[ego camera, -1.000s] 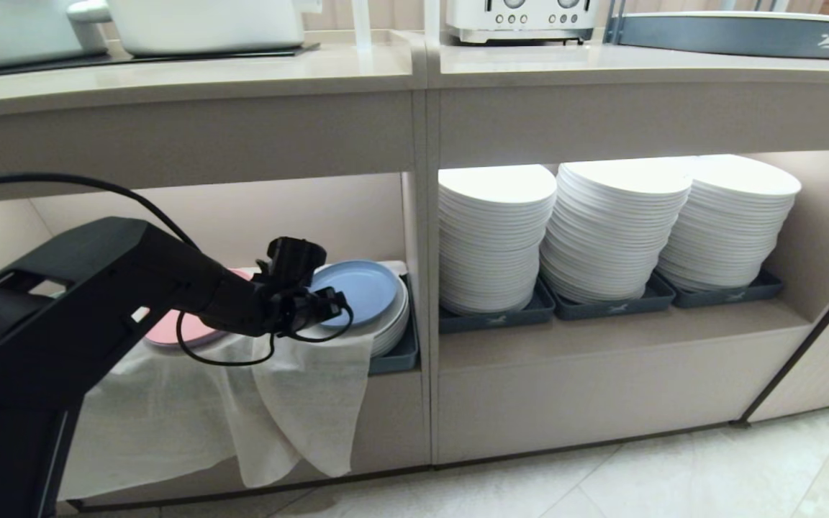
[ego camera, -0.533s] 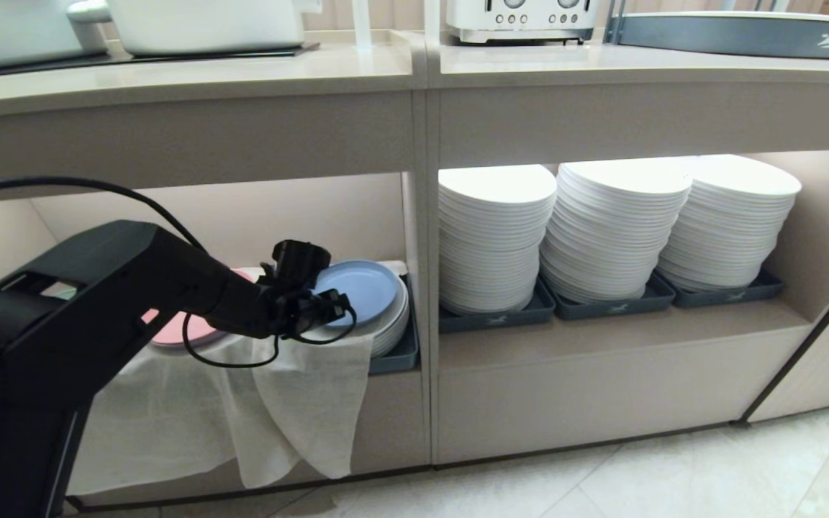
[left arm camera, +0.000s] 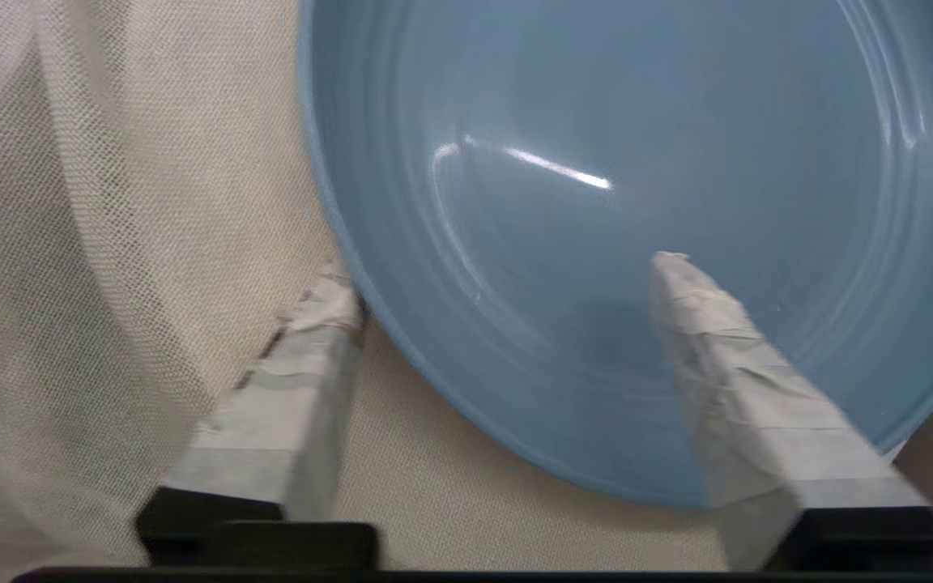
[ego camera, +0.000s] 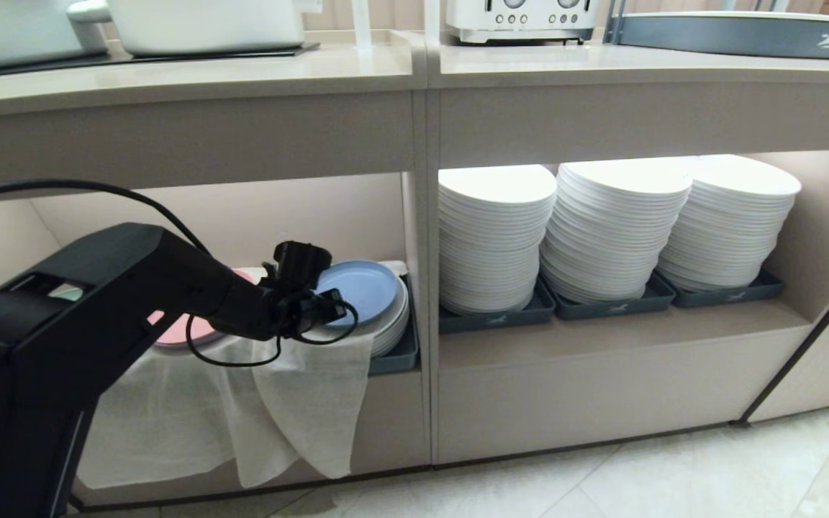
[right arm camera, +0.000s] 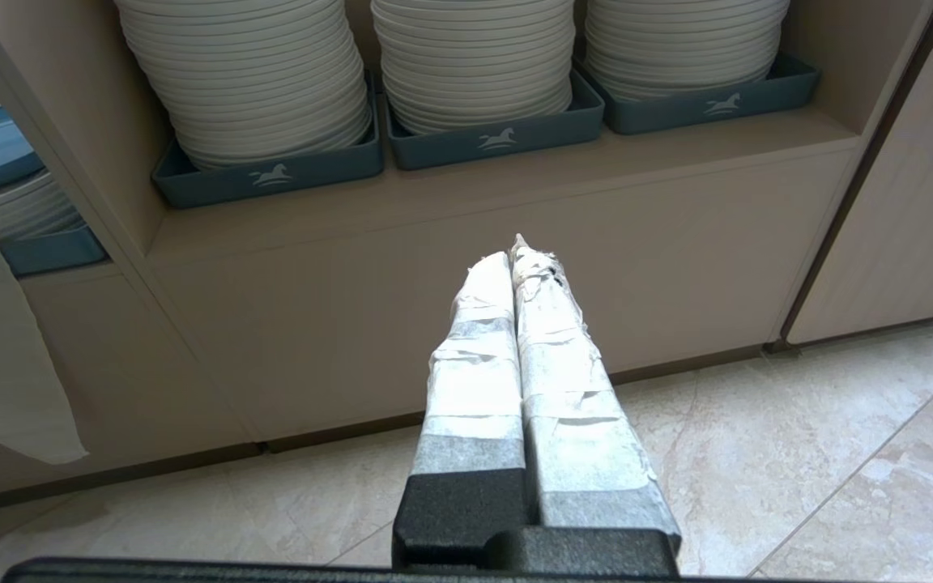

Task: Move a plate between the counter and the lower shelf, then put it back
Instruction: Pick up the plate in the cupboard

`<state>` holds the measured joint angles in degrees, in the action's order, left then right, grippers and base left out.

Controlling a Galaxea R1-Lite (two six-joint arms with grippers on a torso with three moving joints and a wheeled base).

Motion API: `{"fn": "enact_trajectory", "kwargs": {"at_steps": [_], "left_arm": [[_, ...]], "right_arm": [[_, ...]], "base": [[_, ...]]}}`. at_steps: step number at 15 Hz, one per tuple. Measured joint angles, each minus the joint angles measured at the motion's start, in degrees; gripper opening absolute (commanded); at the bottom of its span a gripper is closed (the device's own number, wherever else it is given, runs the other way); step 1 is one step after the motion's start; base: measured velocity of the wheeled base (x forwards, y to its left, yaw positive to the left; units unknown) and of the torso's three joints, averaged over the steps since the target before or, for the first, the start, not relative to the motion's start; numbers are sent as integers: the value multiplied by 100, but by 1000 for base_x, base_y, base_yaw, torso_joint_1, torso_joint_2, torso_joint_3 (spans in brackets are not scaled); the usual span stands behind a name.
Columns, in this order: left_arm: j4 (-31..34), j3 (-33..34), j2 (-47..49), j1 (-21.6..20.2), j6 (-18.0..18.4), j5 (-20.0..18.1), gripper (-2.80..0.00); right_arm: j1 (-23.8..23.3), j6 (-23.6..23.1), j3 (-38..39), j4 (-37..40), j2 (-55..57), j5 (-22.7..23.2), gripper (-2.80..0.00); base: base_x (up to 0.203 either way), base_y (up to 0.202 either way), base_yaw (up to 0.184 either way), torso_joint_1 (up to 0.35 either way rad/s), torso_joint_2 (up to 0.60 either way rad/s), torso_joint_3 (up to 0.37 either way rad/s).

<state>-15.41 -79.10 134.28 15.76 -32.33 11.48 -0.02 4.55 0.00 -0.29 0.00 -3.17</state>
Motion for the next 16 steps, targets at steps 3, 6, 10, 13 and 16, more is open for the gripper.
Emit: {"fn": "enact_trajectory", "kwargs": {"at_steps": [3,6,10,13,16], "left_arm": [[-18,-151,40,-19,-7,2,-280],[-21,-243,51,-50,-24,29,-280],[-10,-230,49,-39,-22,20,-280],[0,-185,32,-44,-27,20,-280],[4,-61,-40,-37,-53,42,-280]], "right_arm": [[-2,0,0,-1,0,1,-280],[2,0,0,2,0,4,-280],[0,0,0,0,0,1,-280],[2,0,0,0,0,1,-280],[2,0,0,0,0,4,-280]], "base": [[0,0,0,0,0,0],[0,0,0,0,0,0],[0,0,0,0,0,0],[0,0,0,0,0,0],[0,0,0,0,0,0]]}}
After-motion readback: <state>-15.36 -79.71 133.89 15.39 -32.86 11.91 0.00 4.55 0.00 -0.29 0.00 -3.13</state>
